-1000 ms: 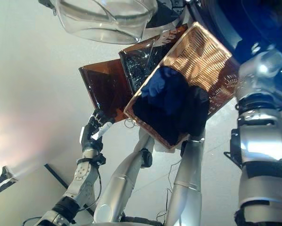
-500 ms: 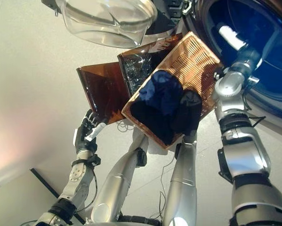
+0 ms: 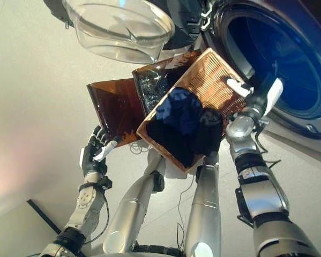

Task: Pick up the clothes and place them into the washing machine

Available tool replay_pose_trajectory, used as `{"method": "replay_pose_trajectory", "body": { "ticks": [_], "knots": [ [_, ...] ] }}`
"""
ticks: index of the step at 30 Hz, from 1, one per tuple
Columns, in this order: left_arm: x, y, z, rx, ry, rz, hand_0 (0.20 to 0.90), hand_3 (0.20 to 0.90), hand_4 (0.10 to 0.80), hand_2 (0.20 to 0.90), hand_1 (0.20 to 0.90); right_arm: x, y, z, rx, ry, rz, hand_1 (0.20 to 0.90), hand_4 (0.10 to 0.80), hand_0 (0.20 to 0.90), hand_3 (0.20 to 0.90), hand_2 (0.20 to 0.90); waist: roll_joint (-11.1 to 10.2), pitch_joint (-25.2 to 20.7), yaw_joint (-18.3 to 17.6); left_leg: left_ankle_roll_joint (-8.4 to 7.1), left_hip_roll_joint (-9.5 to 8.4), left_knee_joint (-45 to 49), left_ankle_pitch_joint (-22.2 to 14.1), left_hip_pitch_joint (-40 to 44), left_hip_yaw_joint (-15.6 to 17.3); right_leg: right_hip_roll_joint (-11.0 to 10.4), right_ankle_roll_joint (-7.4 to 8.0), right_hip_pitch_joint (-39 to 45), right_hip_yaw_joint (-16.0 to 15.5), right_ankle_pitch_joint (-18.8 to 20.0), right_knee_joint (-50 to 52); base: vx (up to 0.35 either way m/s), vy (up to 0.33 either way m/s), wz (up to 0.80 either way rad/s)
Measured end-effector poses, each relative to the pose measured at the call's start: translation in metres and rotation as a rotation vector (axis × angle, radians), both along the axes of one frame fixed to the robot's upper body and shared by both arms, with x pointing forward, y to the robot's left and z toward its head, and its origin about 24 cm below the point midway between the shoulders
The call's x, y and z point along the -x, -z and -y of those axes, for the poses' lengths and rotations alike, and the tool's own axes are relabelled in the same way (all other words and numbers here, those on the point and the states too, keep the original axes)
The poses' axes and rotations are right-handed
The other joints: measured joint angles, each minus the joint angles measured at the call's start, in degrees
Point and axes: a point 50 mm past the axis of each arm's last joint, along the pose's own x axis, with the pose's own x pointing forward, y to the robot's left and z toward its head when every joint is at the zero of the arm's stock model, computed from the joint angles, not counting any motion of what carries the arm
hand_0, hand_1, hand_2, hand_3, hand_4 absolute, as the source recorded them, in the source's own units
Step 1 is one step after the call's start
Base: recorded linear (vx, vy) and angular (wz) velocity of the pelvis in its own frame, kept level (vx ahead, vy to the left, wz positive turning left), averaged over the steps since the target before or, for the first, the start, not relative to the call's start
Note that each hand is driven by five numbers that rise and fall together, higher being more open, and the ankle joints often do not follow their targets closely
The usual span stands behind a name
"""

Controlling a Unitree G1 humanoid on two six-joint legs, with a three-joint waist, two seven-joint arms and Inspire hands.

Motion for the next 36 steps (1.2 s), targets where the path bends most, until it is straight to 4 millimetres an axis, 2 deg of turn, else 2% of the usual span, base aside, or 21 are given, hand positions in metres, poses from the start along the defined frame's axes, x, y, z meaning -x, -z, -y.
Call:
{"method": "replay_pose_trajectory", "body": {
  "ticks": [2, 7, 9, 13, 18, 20, 22, 27, 33, 36],
  "knots": [
    [0.0, 0.0, 0.0, 0.002, -0.003, 0.001, 0.9, 0.9, 0.8, 0.9, 0.9, 0.003, 0.007, -0.001, 0.01, 0.0, -0.01, 0.9, 0.8, 0.9, 0.9, 0.9, 0.0, 0.0, -0.2, 0.01, -0.02, -0.07, -0.07, 0.25, -0.03, -0.06, 0.44, 0.22, -0.13, -0.46, -0.05, 0.033, -0.004, -0.01],
    [0.0, 0.001, 0.001, -0.001, -0.005, -0.002, 0.9, 0.9, 0.8, 0.9, 0.9, 0.005, 0.019, -0.004, -0.026, 0.002, -0.03, 0.9, 0.8, 0.9, 0.9, 0.9, 0.0, 0.0, -0.37, -0.03, 0.15, 0.0, -0.02, 0.97, -0.82, -0.02, -0.2, 1.41, -0.92, -0.42, -0.04, 0.014, -0.009, 0.06],
    [0.001, 0.002, 0.0, -0.003, -0.013, -0.009, 0.9, 0.9, 0.8, 0.9, 0.9, 0.008, 0.029, -0.007, -0.079, -0.009, -0.024, 0.9, 0.8, 0.9, 0.9, 0.9, -0.04, -0.02, -0.37, -0.02, 0.11, -0.35, -0.03, 1.95, -0.9, -0.05, -0.06, 2.2, -1.01, -0.57, -0.06, 0.019, -0.004, 0.0],
    [0.002, 0.002, -0.004, -0.006, -0.03, -0.01, 0.9, 0.9, 0.8, 0.9, 0.9, 0.01, 0.033, -0.008, -0.163, -0.018, 0.01, 0.9, 0.8, 0.9, 0.9, 0.9, -0.06, -0.05, -0.69, -0.06, 0.12, -1.01, 0.03, 2.82, -0.91, -0.07, -0.03, 3.03, -1.27, -0.6, -0.56, 0.043, 0.007, -0.02],
    [0.003, 0.004, -0.005, -0.006, -0.034, -0.017, 0.9, 0.9, 0.8, 0.9, 0.9, 0.013, 0.048, -0.014, -0.266, -0.036, -0.001, 0.9, 0.8, 0.9, 0.9, 0.9, -0.37, -0.35, -1.45, -0.01, 0.17, -1.39, -0.04, 4.31, -1.24, -0.14, 0.09, 4.89, -2.0, -0.67, -1.24, 0.025, 0.008, 0.02],
    [0.003, 0.004, -0.005, -0.005, -0.033, -0.018, 0.9, 0.9, 0.8, 0.9, 0.9, 0.017, 0.07, -0.022, -0.351, -0.019, -0.06, 0.9, 0.8, 0.9, 0.9, 0.9, -0.59, -0.48, -1.43, -0.01, 0.23, -1.4, -0.05, 4.31, -1.3, -0.11, 0.1, 4.93, -2.18, -0.67, -1.25, 0.0, 0.0, 0.0],
    [0.004, 0.005, -0.005, -0.005, -0.034, -0.02, 0.9, 0.9, 0.8, 0.9, 0.9, 0.023, 0.082, -0.023, -0.396, 0.007, -0.074, 0.9, 0.8, 0.9, 0.9, 0.9, -0.59, -0.48, -1.51, 0.0, 0.22, -1.37, -0.05, 4.33, -1.32, -0.13, 0.11, 5.01, -2.21, -0.65, -1.27, 0.0, 0.0, 0.0],
    [0.006, 0.012, -0.004, -0.002, -0.04, -0.052, 0.9, 0.9, 0.8, 0.9, 0.9, 0.044, 0.115, -0.017, -0.475, 0.076, -0.163, 0.9, 0.8, 0.9, 0.9, 0.9, -0.65, -0.74, -1.53, -0.04, 0.22, -1.57, -0.26, 6.62, -1.38, -0.19, 0.01, 7.5, -2.26, -0.76, -2.0, 0.019, 0.004, -0.03],
    [0.008, 0.014, -0.003, 0.002, -0.041, -0.063, 0.9, 0.9, 0.8, 0.9, 0.9, 0.061, 0.14, -0.023, -0.5, 0.093, -0.235, 0.9, 0.8, 0.9, 0.9, 0.9, -0.97, -2.2, -1.55, -0.05, 0.27, -1.26, -0.27, 6.69, -1.49, -0.17, 0.36, 7.77, -2.34, -0.94, -1.98, 0.036, -0.001, 0.0],
    [0.009, 0.017, -0.002, 0.006, -0.041, -0.076, 0.9, 0.9, 0.8, 0.9, 0.9, 0.065, 0.146, -0.025, -0.504, 0.094, -0.251, 0.9, 0.8, 0.9, 0.9, 0.9, -1.24, -2.42, -1.51, -0.05, 0.29, -1.3, -0.29, 7.66, -1.66, -0.18, 0.32, 8.93, -2.47, -0.94, -2.08, 0.038, -0.007, 0.02]
  ]
}}
